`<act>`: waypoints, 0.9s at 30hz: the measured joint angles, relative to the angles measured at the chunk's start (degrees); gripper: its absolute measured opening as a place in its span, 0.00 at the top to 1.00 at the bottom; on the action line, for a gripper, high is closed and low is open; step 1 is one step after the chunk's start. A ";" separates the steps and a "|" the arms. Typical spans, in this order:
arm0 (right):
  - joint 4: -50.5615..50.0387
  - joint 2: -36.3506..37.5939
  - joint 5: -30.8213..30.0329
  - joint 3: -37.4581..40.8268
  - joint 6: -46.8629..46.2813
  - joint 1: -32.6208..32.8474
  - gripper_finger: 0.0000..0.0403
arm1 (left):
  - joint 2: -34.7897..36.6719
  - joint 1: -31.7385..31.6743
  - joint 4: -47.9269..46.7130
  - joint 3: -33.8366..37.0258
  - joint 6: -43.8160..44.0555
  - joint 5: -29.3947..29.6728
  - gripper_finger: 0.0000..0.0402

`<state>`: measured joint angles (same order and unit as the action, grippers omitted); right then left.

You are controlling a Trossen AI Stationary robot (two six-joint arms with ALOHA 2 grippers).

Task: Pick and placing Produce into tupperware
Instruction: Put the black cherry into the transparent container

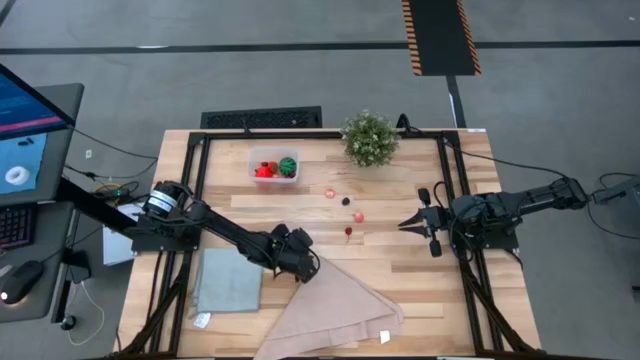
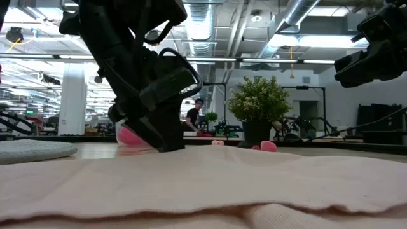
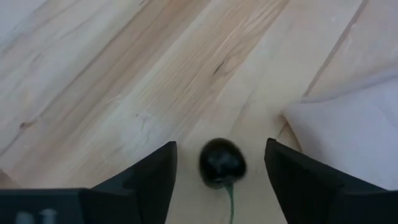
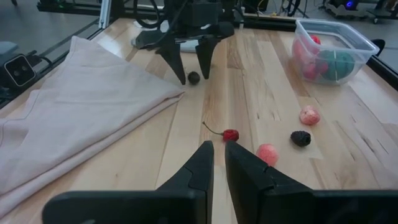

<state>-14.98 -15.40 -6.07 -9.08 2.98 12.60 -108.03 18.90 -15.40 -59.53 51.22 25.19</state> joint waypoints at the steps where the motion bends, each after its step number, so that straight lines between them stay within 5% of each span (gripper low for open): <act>1: 0.00 -0.02 0.00 -0.01 0.02 -0.02 0.84 | 0.00 0.00 -0.25 0.00 0.39 -0.04 0.46; 19: 0.01 0.00 0.00 0.00 0.00 -0.02 0.84 | 0.00 -0.42 -1.92 0.00 2.15 2.35 0.75; 27: 0.00 -0.02 0.00 0.00 0.00 0.00 0.84 | 0.00 -1.28 -1.90 0.00 1.95 2.51 0.77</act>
<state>-14.98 -15.42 -6.07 -9.08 2.99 12.60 -108.03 17.61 -17.30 -59.53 53.18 27.70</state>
